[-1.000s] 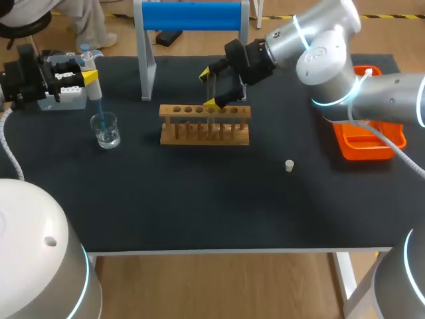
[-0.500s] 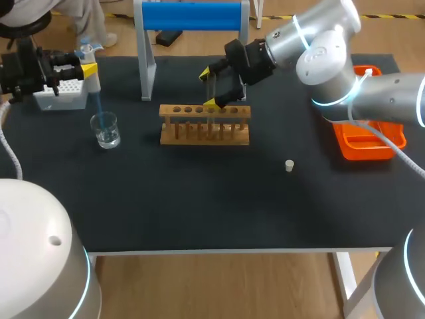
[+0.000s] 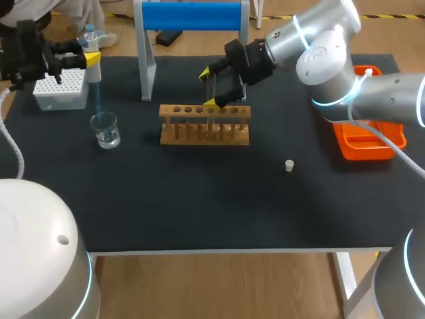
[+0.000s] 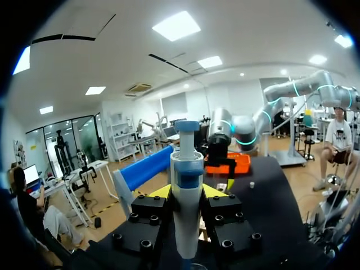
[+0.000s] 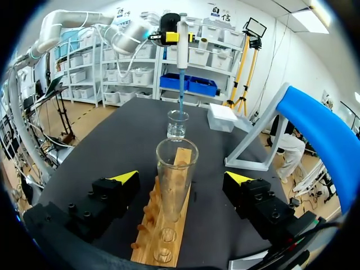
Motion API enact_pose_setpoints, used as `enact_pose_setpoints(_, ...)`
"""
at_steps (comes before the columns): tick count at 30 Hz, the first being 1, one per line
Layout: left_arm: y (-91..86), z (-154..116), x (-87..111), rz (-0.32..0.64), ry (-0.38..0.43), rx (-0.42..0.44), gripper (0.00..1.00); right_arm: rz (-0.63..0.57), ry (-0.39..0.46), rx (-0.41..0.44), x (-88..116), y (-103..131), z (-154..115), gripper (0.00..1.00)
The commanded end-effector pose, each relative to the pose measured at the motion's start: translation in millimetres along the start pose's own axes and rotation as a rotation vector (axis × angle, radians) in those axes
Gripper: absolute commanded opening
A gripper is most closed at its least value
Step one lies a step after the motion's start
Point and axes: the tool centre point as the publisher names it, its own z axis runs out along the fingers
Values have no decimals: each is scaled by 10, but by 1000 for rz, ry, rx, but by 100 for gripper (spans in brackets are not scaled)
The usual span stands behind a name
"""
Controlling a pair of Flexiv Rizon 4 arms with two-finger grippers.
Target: Invert the test tube, pick up the pipette, mount the tip to pipette, aspirate from beaker and dispense into the tube, eject the tip, return the pipette, and cap with the stopper.
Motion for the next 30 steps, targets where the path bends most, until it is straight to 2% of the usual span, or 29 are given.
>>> enact_pose_setpoints(1,-155,9,36,5,-8,-24,0,0,1,1,-6,-3,-2,100)
enact_pose_setpoints(6,-429,40,23,18,-13,-35,0,0,1,1,-6,-3,-2,100)
enact_pose_setpoints(11,-841,187,100,43,20,-80,0,0,1,1,-6,-3,-2,100)
enact_pose_setpoints(15,-1228,402,202,50,75,-45,0,0,1,1,-6,-3,-2,100)
enact_pose_setpoints(19,-1529,645,314,45,130,-1,0,0,1,1,-6,-3,-2,100)
enact_pose_setpoints(21,-1622,764,364,54,140,-17,0,0,1,1,-6,-3,-2,100)
enact_pose_setpoints(26,-1825,1042,518,35,220,47,0,0,1,1,-6,-3,-2,100)
enact_pose_setpoints(30,-1968,1243,654,47,253,48,0,0,1,1,-6,-3,-2,100)
